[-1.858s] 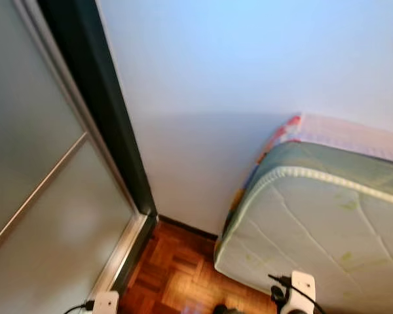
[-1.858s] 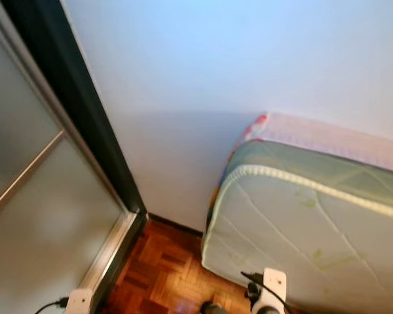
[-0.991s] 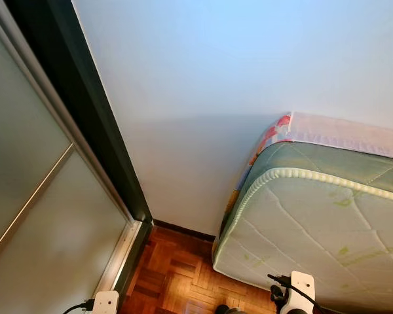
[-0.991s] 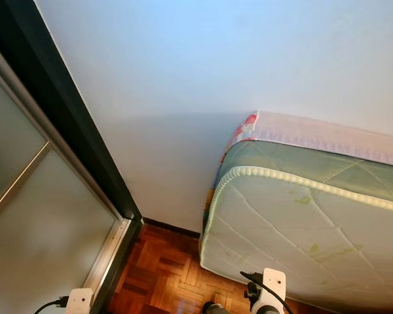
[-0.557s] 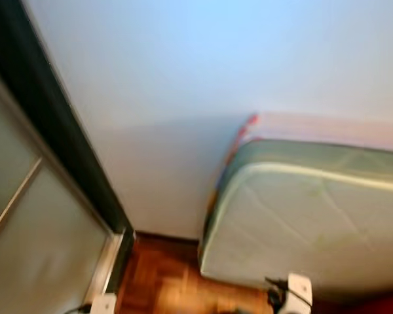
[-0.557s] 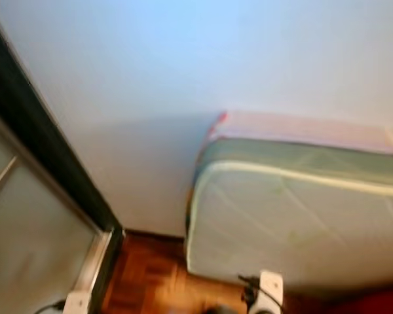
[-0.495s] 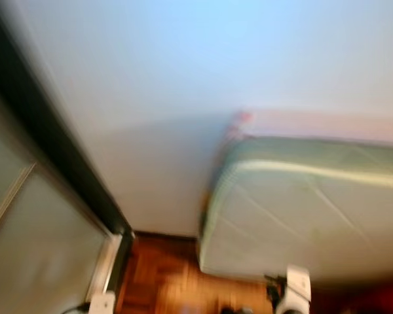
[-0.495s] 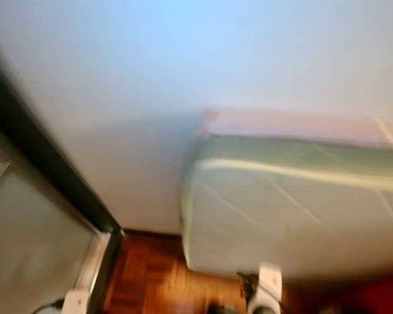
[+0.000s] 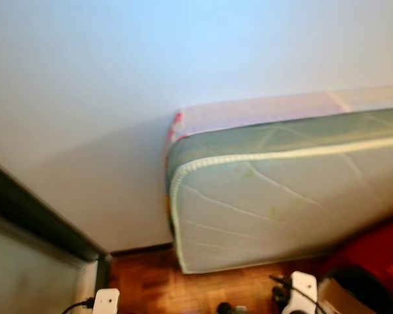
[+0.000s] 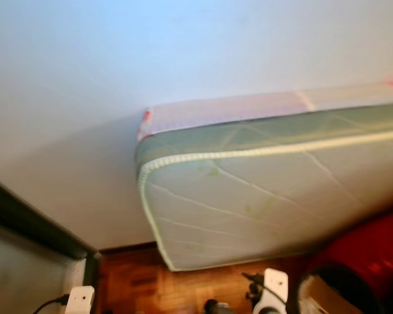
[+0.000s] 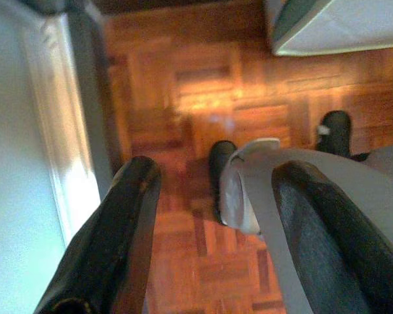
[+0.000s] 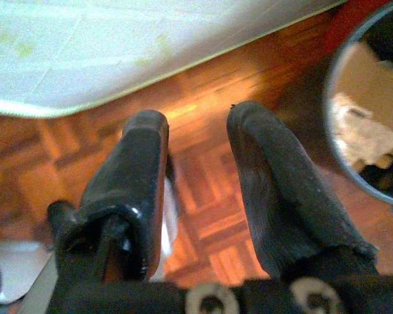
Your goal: Clean up the room
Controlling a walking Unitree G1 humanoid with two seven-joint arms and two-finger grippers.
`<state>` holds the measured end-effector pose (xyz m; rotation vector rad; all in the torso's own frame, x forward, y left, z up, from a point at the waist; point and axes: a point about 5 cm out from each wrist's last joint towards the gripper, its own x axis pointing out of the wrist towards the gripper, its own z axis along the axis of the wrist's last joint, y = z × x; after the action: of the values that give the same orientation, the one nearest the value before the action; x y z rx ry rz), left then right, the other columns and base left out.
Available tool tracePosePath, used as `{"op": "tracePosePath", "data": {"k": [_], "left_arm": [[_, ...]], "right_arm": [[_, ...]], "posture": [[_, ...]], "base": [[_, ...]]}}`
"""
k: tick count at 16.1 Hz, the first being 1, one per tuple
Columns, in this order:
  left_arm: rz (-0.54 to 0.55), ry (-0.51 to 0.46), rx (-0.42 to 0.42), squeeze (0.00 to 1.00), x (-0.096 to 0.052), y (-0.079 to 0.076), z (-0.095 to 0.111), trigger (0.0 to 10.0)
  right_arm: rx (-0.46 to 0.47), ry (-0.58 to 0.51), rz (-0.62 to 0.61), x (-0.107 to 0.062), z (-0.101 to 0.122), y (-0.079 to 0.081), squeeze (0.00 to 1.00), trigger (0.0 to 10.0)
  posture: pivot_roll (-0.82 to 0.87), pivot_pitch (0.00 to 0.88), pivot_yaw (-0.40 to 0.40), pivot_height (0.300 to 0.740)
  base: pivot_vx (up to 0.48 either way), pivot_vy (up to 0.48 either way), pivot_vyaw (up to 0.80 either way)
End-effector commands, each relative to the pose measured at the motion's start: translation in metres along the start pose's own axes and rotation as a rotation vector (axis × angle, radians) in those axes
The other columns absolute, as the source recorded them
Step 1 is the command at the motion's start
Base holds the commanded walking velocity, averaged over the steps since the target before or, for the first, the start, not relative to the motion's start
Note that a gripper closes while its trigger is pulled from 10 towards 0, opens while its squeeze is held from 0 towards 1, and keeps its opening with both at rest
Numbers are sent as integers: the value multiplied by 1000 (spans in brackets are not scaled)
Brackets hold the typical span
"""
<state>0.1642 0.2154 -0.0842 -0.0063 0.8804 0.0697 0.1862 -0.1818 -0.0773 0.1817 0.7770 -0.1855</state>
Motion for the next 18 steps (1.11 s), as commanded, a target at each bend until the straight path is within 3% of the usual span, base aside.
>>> {"op": "tracePosePath", "data": {"k": [1,11,14,18], "left_arm": [[-28,-48,106,0,21,-24,80,10000],[-15,-43,101,0,21,-21,78,10000],[-15,-41,123,0,21,-21,77,10000],[1,-31,133,0,19,-10,70,10000]], "right_arm": [[-21,32,74,16,40,2,0,10000],[3,28,72,16,40,5,0,10000],[18,21,74,16,41,6,0,10000],[12,24,64,16,41,5,0,10000]], "posture": [[79,0,-3,740],[74,0,9,740],[72,0,4,740],[71,0,2,740]], "base": [[0,0,-700],[0,0,-701],[0,0,0],[0,-344,0]]}}
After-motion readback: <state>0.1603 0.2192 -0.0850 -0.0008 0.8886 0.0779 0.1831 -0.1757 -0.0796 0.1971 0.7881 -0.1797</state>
